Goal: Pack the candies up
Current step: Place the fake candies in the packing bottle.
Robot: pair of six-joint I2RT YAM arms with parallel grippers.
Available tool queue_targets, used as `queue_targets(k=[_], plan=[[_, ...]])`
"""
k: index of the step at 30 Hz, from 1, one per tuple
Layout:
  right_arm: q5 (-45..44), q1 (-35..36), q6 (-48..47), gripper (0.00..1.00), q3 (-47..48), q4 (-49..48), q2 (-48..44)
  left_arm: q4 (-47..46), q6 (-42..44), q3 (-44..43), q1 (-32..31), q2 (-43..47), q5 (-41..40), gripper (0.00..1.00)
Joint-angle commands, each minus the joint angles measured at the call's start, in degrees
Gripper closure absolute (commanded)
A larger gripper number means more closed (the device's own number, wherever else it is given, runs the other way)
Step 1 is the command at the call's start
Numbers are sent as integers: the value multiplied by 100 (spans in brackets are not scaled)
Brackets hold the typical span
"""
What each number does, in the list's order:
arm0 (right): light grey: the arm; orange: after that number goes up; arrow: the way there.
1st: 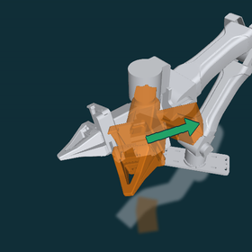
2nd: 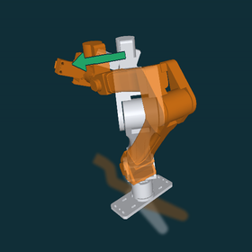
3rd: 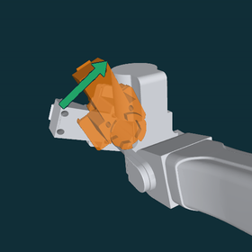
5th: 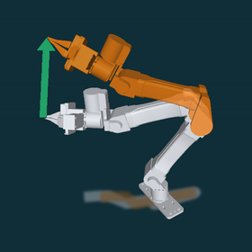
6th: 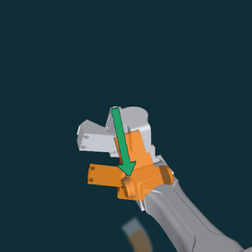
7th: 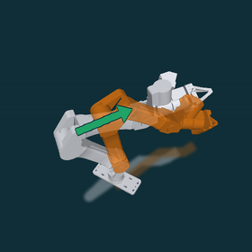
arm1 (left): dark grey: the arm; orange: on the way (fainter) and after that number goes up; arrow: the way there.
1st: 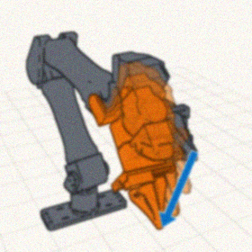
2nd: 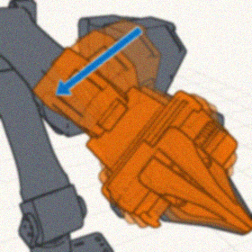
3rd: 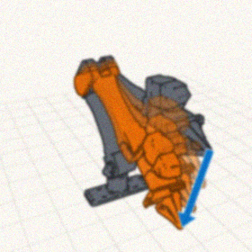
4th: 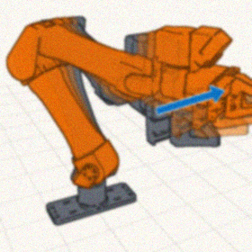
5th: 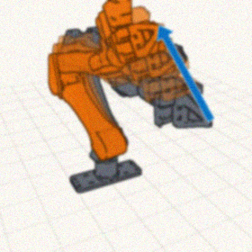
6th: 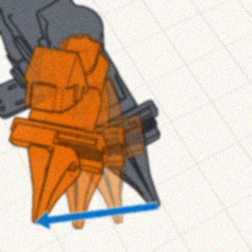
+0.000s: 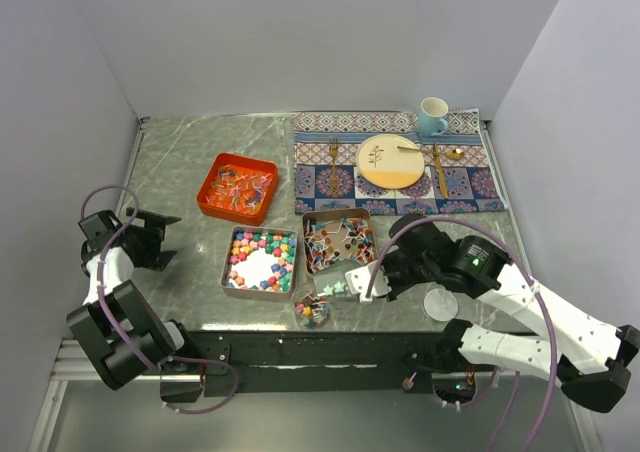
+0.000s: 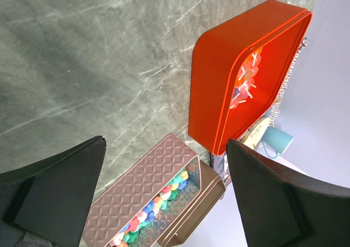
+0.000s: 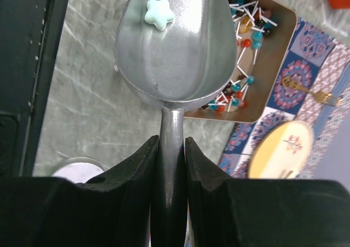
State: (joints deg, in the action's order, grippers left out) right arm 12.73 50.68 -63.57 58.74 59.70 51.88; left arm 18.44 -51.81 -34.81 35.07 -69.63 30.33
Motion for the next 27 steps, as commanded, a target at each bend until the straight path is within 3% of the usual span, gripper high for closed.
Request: queue_targets(k=[1,14,22,25,26,27], plan=[[-587,450,-217,100,251,-100,120,-174,-74,97,26,230,149,2],[-1861,1313,-208,100,1139,568,947,-235,-338,273,26,397,272,4],[-2091,1665,-182,100,1324,674,1079,-419,-418,45,-219,371,552,4],[-2073,1595,11,100,1438,342,1009,-1033,-409,-157,-746,432,1219,2],[-2003,1525,151,100,1612,158,1009,-1696,-461,-193,-1026,397,1517,2],[-1811,1437,265,100,1710,60,1078,-2121,-714,-184,-1124,336,2234,1]])
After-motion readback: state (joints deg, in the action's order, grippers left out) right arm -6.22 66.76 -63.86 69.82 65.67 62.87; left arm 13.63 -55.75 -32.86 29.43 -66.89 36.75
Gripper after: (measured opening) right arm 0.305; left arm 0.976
